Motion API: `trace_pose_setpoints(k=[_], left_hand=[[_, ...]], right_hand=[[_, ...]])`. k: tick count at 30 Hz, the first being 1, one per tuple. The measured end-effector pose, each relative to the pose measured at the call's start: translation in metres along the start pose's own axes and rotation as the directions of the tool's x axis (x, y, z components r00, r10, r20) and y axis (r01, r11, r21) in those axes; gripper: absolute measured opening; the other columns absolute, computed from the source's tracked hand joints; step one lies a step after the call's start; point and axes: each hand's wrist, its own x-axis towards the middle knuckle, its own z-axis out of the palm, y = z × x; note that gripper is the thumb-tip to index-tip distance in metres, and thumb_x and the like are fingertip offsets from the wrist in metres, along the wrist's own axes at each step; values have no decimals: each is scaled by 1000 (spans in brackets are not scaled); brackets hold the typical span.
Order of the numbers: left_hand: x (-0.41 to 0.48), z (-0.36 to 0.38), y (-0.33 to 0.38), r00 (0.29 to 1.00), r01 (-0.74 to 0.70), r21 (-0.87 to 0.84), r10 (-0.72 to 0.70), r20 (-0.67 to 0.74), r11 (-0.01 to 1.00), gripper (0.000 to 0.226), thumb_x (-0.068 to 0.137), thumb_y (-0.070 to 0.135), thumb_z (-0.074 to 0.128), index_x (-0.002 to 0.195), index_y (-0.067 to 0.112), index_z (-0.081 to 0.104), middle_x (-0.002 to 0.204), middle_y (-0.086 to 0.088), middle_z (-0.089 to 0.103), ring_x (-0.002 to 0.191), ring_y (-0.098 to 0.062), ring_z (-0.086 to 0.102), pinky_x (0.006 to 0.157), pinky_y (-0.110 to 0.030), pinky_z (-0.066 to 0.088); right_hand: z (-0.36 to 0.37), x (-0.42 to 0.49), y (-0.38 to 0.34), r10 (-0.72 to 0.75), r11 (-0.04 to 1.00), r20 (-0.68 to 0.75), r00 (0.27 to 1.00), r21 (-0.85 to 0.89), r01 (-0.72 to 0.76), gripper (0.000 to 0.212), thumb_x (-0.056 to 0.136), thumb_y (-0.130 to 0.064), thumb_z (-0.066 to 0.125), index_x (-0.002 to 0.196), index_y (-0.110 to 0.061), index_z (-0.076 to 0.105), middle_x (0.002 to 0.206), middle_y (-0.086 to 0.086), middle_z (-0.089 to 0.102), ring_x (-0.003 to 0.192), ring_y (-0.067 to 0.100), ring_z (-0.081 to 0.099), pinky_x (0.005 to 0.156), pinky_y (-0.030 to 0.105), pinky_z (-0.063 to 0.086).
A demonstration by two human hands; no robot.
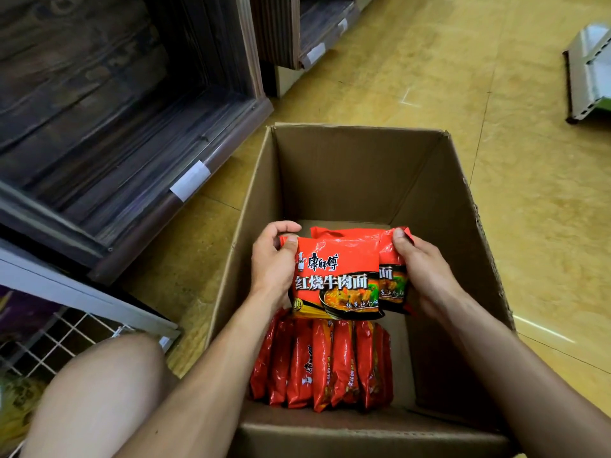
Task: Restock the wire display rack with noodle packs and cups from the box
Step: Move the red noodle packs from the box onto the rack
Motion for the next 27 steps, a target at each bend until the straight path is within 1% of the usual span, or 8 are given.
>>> trace_pose_setpoints(k=[5, 8, 11, 16, 18, 21, 25, 27], left_hand=[[0, 0, 2, 997, 73, -68, -73, -5, 995, 23, 99, -4, 53, 89, 14, 66, 77, -4, 63, 57, -5, 58, 52, -20, 50], [-1, 2, 4, 989, 147, -112, -143, 45, 983, 24, 99, -4, 51, 91, 13, 65, 79, -7, 63, 59, -9, 58, 54, -21, 51], [-2, 4, 3, 970, 231, -155, -215, 111, 961, 27, 99, -8, 47, 94, 11, 65, 73, -6, 61, 55, -8, 56, 51, -20, 51], [3, 2, 0, 969, 247, -158, -239, 66, 956, 32, 97, -12, 46, 89, 10, 67, 71, -6, 61, 52, -7, 54, 50, -17, 50], [4, 1, 0, 969, 247, -169, -241, 57, 954, 30, 97, -11, 48, 88, 11, 67, 73, -8, 63, 58, -12, 56, 52, -19, 52], [5, 0, 1, 966, 258, -203, -252, 55, 945, 28, 98, -10, 48, 88, 9, 67, 73, -9, 65, 59, -15, 59, 52, -20, 53], [4, -2, 4, 949, 311, -276, -311, 44, 910, 29, 99, -12, 45, 87, 7, 64, 68, -9, 65, 44, -6, 60, 45, -17, 50], [5, -2, 4, 938, 336, -307, -347, 22, 890, 30, 99, -12, 44, 87, 8, 64, 69, -10, 63, 44, -9, 60, 43, -18, 49]], right_hand=[[2, 1, 1, 55, 998, 42, 998, 36, -57, 31, 104, -42, 49, 112, -17, 65, 93, 11, 78, 89, 27, 76, 93, 52, 57], [6, 0, 4, 67, 997, 77, 995, 25, -69, 32, 105, -42, 48, 107, -18, 67, 87, 4, 79, 83, 17, 76, 86, 41, 58], [15, -3, 8, 73, 997, 116, 991, -12, -72, 34, 106, -41, 45, 97, -17, 67, 69, -8, 73, 63, 0, 68, 68, 26, 47], [27, -5, 12, 98, 995, 151, 984, -46, -92, 42, 106, -40, 45, 112, -6, 69, 76, -3, 70, 71, 6, 65, 73, 25, 46], [28, -4, 13, 108, 994, 166, 980, -38, -103, 46, 106, -41, 45, 116, -1, 65, 73, 0, 64, 64, 5, 61, 70, 24, 45], [28, -3, 14, 116, 993, 181, 977, -9, -117, 39, 106, -40, 44, 109, -8, 66, 61, -7, 61, 55, 0, 59, 67, 22, 43], [26, -7, 11, 142, 988, 192, 971, 27, -150, 36, 106, -40, 45, 112, -13, 68, 71, -6, 73, 66, 3, 69, 74, 26, 46], [26, -9, 10, 146, 984, 205, 968, 71, -164, 35, 107, -36, 43, 113, -12, 68, 81, -1, 76, 72, 7, 73, 67, 22, 52]])
